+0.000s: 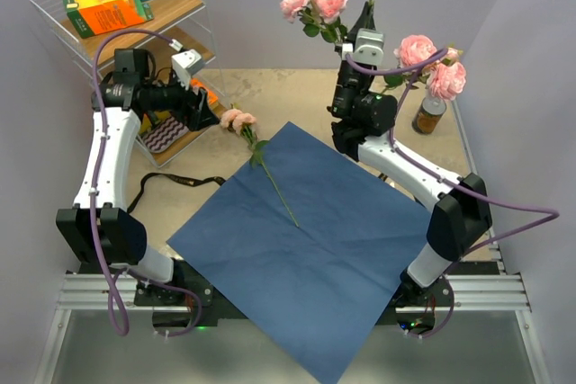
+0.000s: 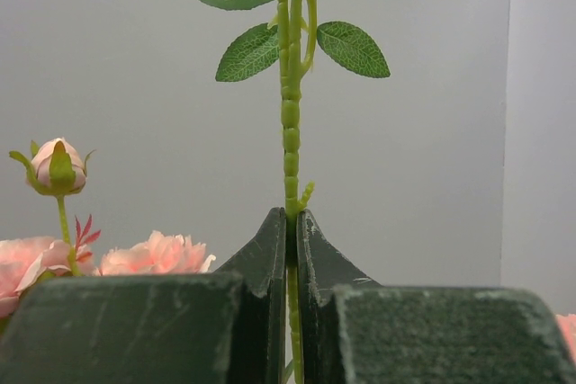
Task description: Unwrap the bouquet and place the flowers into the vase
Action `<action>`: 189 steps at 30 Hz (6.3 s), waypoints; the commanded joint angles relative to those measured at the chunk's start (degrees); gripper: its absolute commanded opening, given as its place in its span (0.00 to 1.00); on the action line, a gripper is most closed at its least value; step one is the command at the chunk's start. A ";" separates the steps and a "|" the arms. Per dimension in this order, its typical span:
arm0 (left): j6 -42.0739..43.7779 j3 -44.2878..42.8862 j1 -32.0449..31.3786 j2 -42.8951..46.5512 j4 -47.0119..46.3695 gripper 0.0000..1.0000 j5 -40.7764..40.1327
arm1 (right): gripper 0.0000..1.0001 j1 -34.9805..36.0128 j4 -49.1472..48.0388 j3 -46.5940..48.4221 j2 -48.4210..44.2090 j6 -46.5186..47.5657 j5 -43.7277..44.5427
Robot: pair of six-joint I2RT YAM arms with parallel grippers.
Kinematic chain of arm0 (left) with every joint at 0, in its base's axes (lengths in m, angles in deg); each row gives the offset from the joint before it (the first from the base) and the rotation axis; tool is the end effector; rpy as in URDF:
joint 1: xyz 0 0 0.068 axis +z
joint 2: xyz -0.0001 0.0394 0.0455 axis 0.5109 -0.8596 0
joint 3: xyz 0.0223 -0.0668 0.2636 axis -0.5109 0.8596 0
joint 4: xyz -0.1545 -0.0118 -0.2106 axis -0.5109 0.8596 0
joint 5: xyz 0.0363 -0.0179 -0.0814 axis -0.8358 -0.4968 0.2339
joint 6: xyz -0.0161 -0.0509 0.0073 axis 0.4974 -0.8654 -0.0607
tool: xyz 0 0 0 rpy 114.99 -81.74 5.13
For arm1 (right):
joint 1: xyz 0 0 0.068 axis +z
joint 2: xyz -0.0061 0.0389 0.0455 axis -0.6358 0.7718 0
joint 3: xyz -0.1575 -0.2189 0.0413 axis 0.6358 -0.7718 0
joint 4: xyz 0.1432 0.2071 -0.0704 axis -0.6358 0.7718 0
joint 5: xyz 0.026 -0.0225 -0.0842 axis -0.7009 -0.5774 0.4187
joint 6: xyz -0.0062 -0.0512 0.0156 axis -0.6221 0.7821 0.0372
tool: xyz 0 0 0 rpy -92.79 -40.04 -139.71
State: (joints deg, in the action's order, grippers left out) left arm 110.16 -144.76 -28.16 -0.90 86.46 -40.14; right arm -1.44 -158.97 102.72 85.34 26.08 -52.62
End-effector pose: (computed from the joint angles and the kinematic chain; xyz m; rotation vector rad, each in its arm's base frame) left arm 0.3147 -0.0117 0.3945 0.7971 2.0141 -0.6701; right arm 0.2813 0.1942 0.4727 0.1539 0.7525 -0.2069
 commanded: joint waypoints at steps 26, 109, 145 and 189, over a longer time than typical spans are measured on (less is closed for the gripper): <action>2.08 2.43 0.07 2.05 -0.90 0.86 0.12 | 0.00 -1.30 -3.42 -0.37 2.95 -0.51 3.38; -2.05 -2.66 0.07 3.28 2.79 0.86 -4.01 | 0.66 9.42 101.35 26.26 38.45 -52.20 -22.20; -2.22 -3.90 0.07 3.37 4.20 0.86 -4.80 | 0.00 9.59 82.65 2.39 -0.17 -44.39 -17.98; 6.65 -0.29 0.07 -0.41 4.03 0.87 -0.67 | 0.00 -2.71 -17.92 -14.08 -11.20 -7.54 0.57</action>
State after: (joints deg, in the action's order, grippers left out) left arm 114.86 -144.22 -28.16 -0.53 90.38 -42.48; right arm -2.60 -156.96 84.98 75.70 24.31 -53.46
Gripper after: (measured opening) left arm 0.866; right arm 0.139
